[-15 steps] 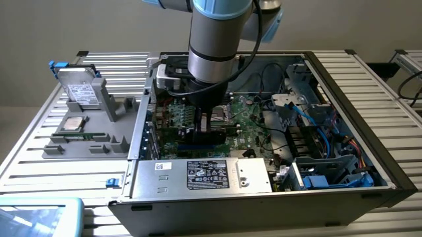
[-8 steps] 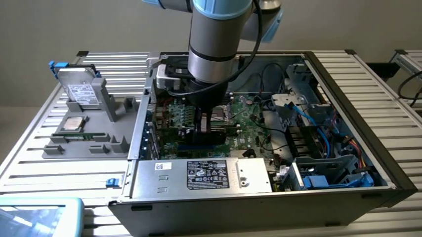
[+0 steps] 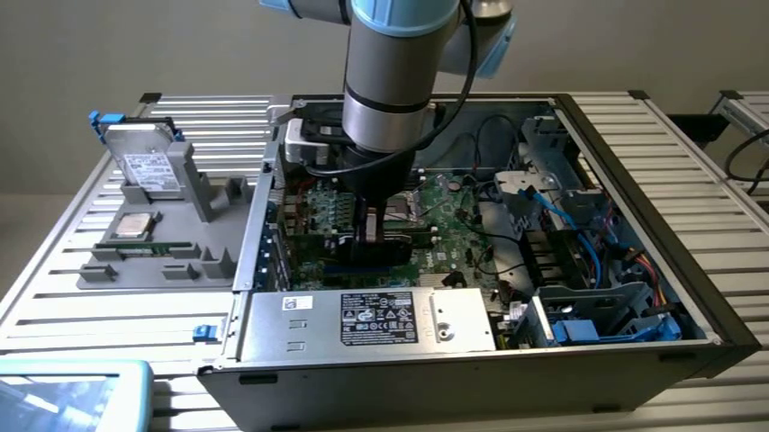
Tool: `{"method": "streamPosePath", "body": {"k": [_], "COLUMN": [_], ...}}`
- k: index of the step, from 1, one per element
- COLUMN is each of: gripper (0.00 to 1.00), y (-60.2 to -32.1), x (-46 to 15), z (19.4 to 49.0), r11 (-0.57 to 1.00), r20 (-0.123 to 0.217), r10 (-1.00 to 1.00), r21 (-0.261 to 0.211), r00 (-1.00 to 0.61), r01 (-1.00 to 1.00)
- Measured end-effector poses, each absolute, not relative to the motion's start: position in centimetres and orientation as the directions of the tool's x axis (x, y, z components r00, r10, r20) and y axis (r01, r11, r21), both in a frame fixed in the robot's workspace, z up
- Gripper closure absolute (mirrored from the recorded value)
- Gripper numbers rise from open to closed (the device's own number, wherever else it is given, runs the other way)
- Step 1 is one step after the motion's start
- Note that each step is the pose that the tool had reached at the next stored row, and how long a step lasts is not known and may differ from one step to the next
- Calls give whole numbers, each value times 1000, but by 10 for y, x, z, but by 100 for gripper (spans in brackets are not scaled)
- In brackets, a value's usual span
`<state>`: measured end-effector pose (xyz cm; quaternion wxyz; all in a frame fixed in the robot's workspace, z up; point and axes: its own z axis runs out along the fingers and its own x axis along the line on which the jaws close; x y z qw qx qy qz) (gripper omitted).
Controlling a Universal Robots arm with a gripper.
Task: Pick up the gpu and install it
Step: 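Insert the gpu into the slot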
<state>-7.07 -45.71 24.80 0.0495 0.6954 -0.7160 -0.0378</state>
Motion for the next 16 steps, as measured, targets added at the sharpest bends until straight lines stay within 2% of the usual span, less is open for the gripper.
{"method": "streamPosePath", "body": {"k": [16], "gripper": [71], "y": [-454], "x": [-71], "z": [248], "r11": [29], "r20": [19], "r10": [-999], "r21": [123], "r00": [-27], "r01": [-992]}}
